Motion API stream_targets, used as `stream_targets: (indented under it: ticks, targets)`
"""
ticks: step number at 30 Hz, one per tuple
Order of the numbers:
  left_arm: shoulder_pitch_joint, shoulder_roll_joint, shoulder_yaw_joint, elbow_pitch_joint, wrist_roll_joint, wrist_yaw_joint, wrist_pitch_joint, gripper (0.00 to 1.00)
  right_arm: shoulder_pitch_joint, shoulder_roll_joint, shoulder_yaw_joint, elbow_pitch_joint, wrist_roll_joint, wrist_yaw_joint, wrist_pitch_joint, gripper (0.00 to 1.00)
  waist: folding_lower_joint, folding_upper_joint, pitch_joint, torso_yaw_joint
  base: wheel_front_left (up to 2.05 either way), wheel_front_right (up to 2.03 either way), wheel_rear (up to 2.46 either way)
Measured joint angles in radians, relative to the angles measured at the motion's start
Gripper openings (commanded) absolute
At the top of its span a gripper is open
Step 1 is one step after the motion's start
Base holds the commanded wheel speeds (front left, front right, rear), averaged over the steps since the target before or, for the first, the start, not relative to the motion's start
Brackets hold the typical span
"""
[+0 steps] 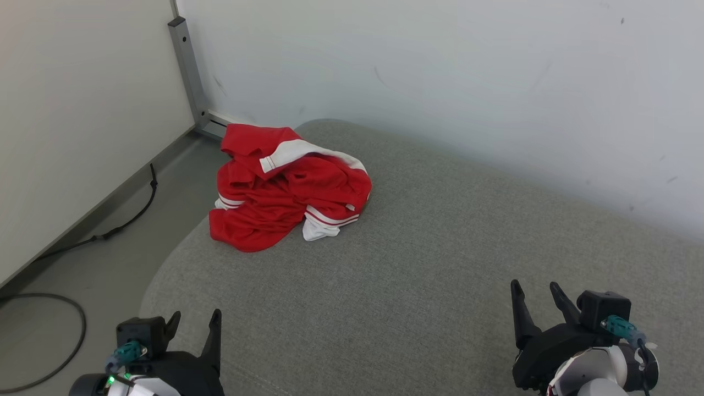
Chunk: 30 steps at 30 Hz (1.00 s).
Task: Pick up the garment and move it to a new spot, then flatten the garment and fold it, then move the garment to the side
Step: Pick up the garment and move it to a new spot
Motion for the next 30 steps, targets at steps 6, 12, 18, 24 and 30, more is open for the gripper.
stream_targets:
  ticks: [6,12,18,24,30]
  targets:
    - [-0.024,-0.008,-0.006,0.009,-0.006,-0.009,0.020,1.00,0.002,0.000,0.000,-0.048,-0.017,0.000,0.012,1.00,0.0000,0.0000,0.024,0.010,0.00,0.00,0.00]
    - [-0.151,-0.062,-0.024,0.053,-0.034,-0.044,0.089,1.00,0.046,-0.017,-0.036,-0.162,-0.055,0.000,0.029,1.00,0.0000,0.0000,0.072,0.015,0.00,0.00,0.00]
    - [-0.322,-0.077,-0.016,0.108,-0.041,-0.042,0.144,1.00,0.038,-0.041,-0.016,-0.294,-0.105,0.000,0.068,1.00,0.0001,0.0000,0.145,0.014,0.00,0.00,0.00]
    - [-0.485,-0.029,0.029,0.156,-0.040,-0.042,0.188,1.00,0.037,-0.062,-0.004,-0.421,-0.153,0.000,0.118,1.00,0.0002,0.0000,0.224,-0.012,0.00,0.00,0.00]
    - [-0.605,0.019,0.033,0.198,-0.022,-0.053,0.223,1.00,0.012,-0.090,-0.005,-0.537,-0.187,0.000,0.172,1.00,0.0002,0.0001,0.299,-0.067,0.00,0.00,0.00]
